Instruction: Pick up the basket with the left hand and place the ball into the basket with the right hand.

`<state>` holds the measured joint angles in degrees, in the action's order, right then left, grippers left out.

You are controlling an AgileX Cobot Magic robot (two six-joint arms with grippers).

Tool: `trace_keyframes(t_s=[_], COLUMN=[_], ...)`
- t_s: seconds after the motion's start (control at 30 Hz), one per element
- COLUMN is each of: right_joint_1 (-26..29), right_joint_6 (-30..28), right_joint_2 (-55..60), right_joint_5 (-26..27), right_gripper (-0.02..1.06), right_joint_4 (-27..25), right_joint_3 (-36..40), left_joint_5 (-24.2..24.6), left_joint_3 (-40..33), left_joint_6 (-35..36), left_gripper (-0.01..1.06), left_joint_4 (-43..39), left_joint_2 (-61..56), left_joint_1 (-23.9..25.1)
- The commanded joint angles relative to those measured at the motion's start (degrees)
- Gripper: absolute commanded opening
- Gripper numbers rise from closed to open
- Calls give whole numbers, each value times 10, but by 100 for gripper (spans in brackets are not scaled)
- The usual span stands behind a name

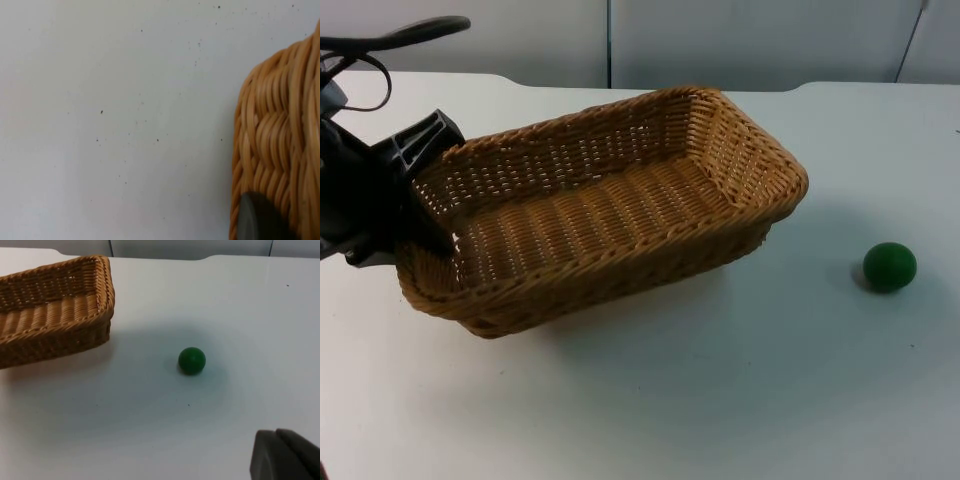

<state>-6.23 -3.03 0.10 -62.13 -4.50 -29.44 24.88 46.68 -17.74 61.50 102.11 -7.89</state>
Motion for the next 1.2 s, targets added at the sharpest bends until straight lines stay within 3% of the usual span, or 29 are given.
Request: trace_keyframes(t_s=[0.0, 0.27, 0.4, 0.63, 0.67, 0.73, 0.77, 0.87, 1.07, 1.17], right_joint_1=[-3, -3, -3, -3, -3, -3, -3, -3, -3, -3], right_joint_6=[1, 3, 30, 46, 46, 46, 46, 46, 46, 46], right_joint_2=[-1, -1, 5, 133, 162, 223, 223, 300, 457, 547], right_joint_5=[2, 3, 3, 10, 20, 89, 89, 188, 269, 285], right_gripper=[0, 0, 0, 0, 0, 0, 0, 0, 0, 3], right_joint_4=[-2, -2, 23, 52, 57, 59, 59, 56, 59, 59], right_joint_3=[3, 3, 3, -3, -8, -17, -17, -17, -23, -47], left_joint_5=[3, 3, 4, 4, 4, 4, 4, 4, 3, 3], left_joint_3=[-1, -1, -1, -1, -1, -1, -1, -1, -1, -1], left_joint_6=[2, 2, 2, 2, 2, 2, 2, 2, 2, 2], left_gripper=[0, 0, 0, 0, 0, 0, 0, 0, 0, 0], left_joint_4=[13, 11, 11, 11, 11, 11, 11, 11, 11, 11], left_joint_2=[-8, -8, -8, -8, -8, -8, -8, -8, -8, -8], left_joint_1=[1, 1, 1, 1, 1, 1, 1, 1, 1, 1])
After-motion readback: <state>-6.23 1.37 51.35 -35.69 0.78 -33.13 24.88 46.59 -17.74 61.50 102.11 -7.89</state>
